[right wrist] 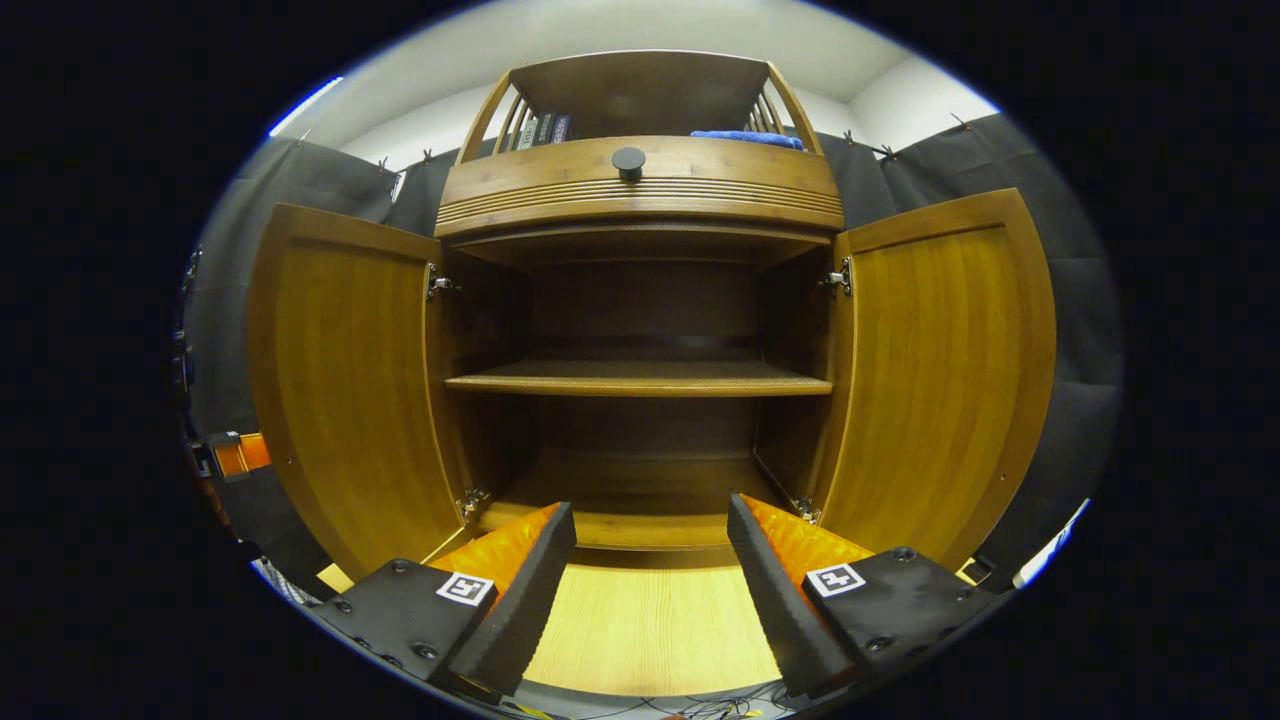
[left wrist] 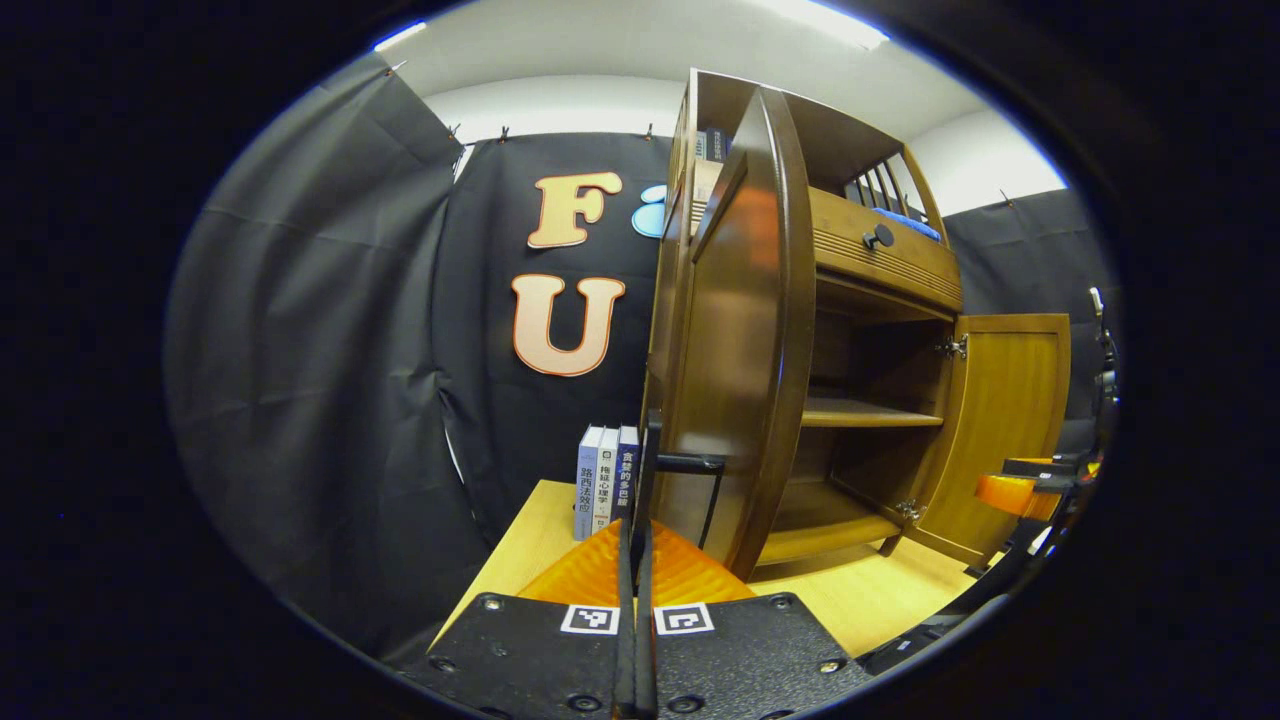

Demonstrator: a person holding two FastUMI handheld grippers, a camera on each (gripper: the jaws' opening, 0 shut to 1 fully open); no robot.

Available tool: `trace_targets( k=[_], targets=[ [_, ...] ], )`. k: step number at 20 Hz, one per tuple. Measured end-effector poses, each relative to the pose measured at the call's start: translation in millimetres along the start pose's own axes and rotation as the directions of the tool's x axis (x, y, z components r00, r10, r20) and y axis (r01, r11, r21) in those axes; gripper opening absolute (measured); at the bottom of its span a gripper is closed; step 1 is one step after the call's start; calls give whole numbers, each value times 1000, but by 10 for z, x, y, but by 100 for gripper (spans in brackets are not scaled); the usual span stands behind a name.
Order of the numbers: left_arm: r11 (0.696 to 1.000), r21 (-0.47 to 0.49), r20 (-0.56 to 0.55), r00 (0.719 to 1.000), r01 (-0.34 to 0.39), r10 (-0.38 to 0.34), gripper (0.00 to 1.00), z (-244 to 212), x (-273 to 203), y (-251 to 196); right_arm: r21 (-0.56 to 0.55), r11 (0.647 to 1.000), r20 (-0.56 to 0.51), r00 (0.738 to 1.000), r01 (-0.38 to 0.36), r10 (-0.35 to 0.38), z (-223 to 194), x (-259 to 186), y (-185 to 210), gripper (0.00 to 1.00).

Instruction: Open the right door of the double-door shoe cabinet with the right hand, and open the left door with the left hand.

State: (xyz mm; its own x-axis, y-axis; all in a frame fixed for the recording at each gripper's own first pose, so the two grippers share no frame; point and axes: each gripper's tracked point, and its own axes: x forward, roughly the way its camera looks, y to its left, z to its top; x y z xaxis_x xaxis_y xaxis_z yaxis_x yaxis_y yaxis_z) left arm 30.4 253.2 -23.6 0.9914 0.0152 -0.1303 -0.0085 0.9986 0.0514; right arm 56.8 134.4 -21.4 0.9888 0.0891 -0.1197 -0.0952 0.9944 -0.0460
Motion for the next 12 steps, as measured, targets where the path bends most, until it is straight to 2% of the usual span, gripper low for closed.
trace_targets(
  k=[3,4,5,7,9,10,11,12],
  targets=[
    [1000,-7,-5,1000,1,-1,0,-1,-12,1,7,1000,-4,1000,10,-10,2,-17,-8,91],
    [1000,-13,-3,1000,0,0,0,8,-23,2,10,1000,-2,1000,13,-13,1,-18,-13,98],
    [1000,-21,10,1000,-3,3,4,45,-42,7,12,1000,0,1000,17,-17,8,-24,-22,100],
    [1000,-26,29,1000,-6,7,2,128,-119,7,13,1000,-1,1000,19,-19,9,-31,-31,95],
    [1000,-11,31,999,-23,23,10,178,-214,15,14,1000,-1,1000,18,-18,5,-30,-36,91],
    [999,1,31,999,-40,40,11,200,-250,41,13,1000,-1,1000,19,-19,4,-35,-37,98],
    [998,14,33,997,-64,63,13,223,-297,76,13,1000,-1,1000,18,-18,5,-30,-33,91],
    [996,22,37,996,-87,86,7,251,-343,103,15,1000,-2,1000,16,-16,5,-31,-28,98]
  ],
)
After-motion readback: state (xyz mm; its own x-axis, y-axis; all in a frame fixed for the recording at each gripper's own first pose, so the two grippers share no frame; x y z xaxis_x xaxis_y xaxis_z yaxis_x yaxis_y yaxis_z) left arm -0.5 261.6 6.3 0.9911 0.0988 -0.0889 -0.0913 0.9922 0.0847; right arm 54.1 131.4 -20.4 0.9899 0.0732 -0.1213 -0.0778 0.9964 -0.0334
